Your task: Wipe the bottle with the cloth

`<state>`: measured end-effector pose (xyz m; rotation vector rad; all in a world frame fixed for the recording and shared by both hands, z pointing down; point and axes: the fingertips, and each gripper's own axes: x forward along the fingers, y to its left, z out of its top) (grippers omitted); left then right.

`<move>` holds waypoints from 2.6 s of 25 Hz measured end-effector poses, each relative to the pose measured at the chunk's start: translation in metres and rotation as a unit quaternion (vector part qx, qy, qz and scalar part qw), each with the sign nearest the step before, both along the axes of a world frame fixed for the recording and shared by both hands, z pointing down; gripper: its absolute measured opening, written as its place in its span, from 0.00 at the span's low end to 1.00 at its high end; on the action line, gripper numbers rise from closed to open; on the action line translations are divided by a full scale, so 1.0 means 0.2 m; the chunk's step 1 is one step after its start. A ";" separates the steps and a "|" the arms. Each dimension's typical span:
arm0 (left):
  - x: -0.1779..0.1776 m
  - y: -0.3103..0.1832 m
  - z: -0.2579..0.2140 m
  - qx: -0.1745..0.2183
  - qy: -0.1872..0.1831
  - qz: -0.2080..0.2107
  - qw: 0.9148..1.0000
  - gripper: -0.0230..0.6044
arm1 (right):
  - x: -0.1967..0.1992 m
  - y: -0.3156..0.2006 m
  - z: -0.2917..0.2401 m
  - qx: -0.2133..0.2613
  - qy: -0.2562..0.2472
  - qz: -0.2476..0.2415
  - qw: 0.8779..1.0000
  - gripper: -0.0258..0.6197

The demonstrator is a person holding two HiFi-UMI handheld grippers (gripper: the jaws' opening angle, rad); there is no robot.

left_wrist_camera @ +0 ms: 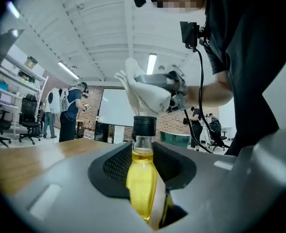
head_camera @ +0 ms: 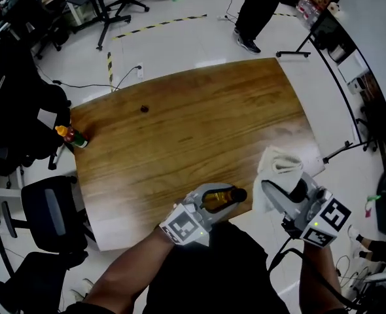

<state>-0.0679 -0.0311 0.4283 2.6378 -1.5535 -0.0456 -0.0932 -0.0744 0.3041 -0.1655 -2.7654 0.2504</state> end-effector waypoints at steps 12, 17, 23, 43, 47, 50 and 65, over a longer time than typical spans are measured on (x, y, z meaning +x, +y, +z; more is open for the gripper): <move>-0.02 0.02 0.01 0.006 -0.001 0.001 1.000 0.27 | -0.11 0.30 0.29 0.193 0.116 -0.059 0.973 0.15; -0.01 0.02 0.01 0.009 -0.002 0.005 1.000 0.27 | -0.05 0.28 0.32 0.194 0.116 -0.064 0.972 0.15; -0.02 0.02 0.01 0.010 -0.005 0.011 1.000 0.27 | -0.01 0.27 0.31 0.177 0.136 -0.056 0.973 0.15; -0.01 0.02 0.04 -0.023 -0.045 0.024 0.998 0.38 | 0.73 0.21 0.22 -0.049 0.108 0.147 0.982 0.15; 0.01 0.04 0.02 -0.043 -0.056 -0.009 0.997 0.42 | 0.82 0.13 0.23 -0.080 0.091 0.139 0.983 0.15; -0.01 0.06 -0.05 -0.050 -0.056 -0.065 0.995 0.43 | 0.83 0.03 0.24 -0.094 0.071 0.113 0.987 0.15; 0.42 0.65 -0.19 -0.162 0.121 -0.428 0.881 0.06 | 1.14 0.08 0.25 -0.176 0.019 -0.062 0.982 0.15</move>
